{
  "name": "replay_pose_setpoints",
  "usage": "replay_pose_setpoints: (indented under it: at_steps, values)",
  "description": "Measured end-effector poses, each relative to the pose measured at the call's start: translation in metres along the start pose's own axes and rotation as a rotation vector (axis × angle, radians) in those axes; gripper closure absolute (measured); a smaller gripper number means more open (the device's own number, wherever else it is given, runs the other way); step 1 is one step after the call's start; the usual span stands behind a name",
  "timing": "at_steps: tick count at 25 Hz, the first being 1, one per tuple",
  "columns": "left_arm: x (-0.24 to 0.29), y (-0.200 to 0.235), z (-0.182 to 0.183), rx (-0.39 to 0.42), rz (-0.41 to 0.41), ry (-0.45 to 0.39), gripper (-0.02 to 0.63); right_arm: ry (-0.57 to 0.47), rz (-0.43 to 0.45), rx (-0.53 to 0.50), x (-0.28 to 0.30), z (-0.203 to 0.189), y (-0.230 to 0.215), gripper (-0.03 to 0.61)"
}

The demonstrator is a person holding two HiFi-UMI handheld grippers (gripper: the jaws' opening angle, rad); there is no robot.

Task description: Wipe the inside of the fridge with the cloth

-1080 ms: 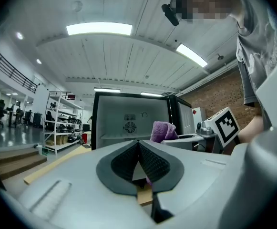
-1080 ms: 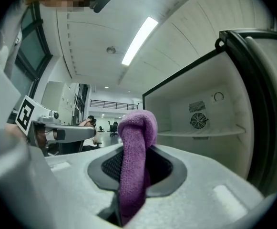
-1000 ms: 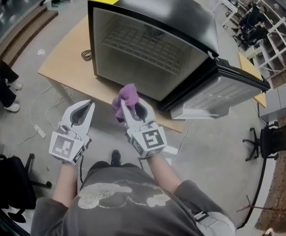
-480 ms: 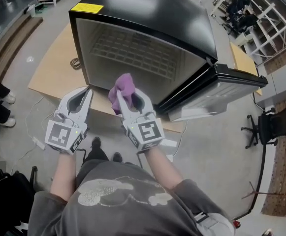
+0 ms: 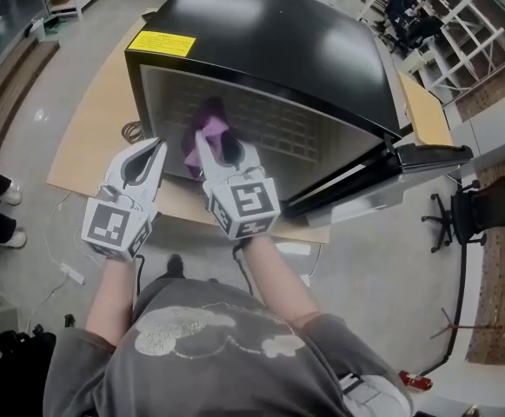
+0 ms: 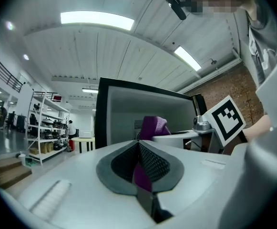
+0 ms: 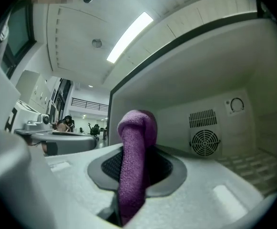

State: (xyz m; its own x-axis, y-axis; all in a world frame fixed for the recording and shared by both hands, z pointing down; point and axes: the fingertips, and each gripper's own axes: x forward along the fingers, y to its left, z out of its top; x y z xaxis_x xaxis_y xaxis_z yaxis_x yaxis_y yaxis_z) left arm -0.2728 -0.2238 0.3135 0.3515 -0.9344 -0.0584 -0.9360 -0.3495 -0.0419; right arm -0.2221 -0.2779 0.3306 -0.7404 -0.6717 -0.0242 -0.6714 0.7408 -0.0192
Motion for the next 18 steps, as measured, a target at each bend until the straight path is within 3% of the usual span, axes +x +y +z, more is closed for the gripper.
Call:
replay_pose_setpoints:
  at_steps: [10, 18]
  values:
    - [0.02, 0.035, 0.004, -0.002, -0.028, -0.014, 0.595, 0.004, -0.065, -0.034, 0.068, 0.021, -0.024, 0.502]
    - [0.022, 0.038, 0.002, -0.012, -0.086, -0.007, 0.595, 0.123, -0.108, -0.068, 0.102, 0.003, -0.047, 0.502]
